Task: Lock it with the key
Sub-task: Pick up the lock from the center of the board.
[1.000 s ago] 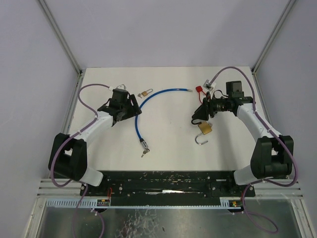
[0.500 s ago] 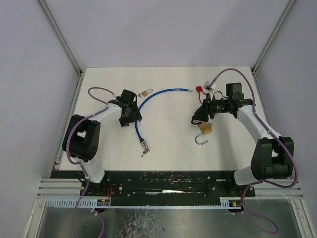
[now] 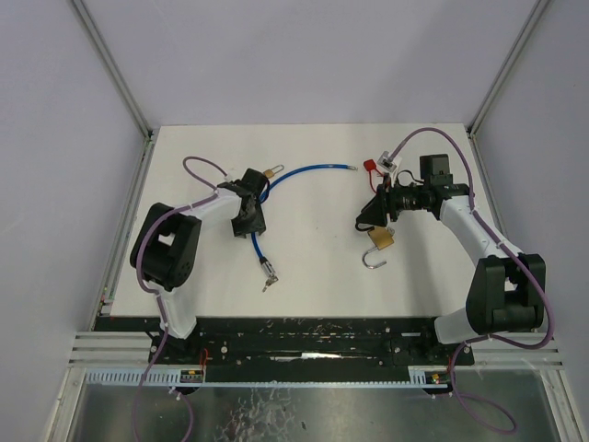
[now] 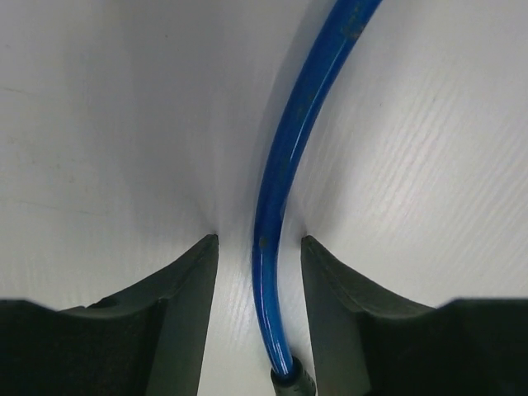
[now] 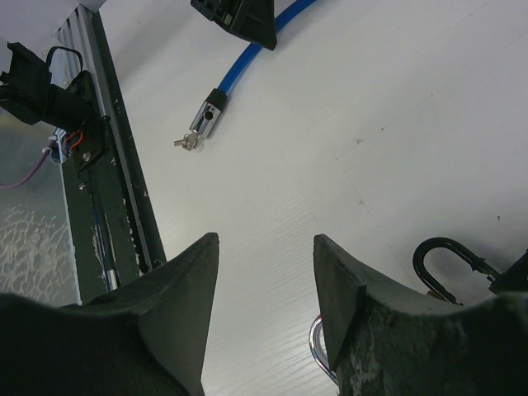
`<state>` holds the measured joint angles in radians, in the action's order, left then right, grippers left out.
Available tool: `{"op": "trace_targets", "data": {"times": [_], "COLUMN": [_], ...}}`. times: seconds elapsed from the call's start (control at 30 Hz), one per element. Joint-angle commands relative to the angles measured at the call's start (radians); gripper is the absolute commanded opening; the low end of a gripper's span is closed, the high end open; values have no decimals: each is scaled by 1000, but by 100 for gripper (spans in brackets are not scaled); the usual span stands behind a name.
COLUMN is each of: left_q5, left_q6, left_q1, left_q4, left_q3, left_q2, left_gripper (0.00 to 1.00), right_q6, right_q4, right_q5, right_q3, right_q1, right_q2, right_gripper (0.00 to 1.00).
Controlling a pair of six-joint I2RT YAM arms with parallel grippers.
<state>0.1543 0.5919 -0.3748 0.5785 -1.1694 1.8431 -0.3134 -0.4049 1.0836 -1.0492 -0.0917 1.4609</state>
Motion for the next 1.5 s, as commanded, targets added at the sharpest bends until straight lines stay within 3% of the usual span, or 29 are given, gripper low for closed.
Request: {"op": "trace_targets", "data": {"times": [0.0, 0.1, 0.33, 0.6, 0.83, 1.03, 1.27, 1.47], "left_q5": [40, 31, 19, 18, -85, -137, -154, -164], "left_q6": [-7, -3, 7, 52, 95, 147, 174, 187], "left_q1": [-12, -11, -11, -10, -12, -27, -53, -75], "left_q4": [45, 43, 15, -31, -79, -118, -138, -154], "left_q3": [-23, -16, 1, -37, -38, 13, 28, 37], "left_q2": [26, 35, 29, -171, -256, -307, -333, -331], "left_gripper": [40, 31, 0, 0, 0, 0, 0, 0], "right_q6": [9, 12, 48, 170, 617, 709, 759, 667], "right_q4": [29, 31, 59, 156, 599, 786, 789, 662], "right_q5": [10, 15, 41, 72, 51, -31, -163, -263], "right_q3": [1, 4, 16, 42, 96, 0, -163, -179], "right_q1": [-5, -5, -5, -43, -117, -284, -459, -529], "right_q2": [-37, -40, -45, -37, 26, 141, 360, 379], "right_gripper": [57, 57, 56, 56, 58, 66, 66, 65]}}
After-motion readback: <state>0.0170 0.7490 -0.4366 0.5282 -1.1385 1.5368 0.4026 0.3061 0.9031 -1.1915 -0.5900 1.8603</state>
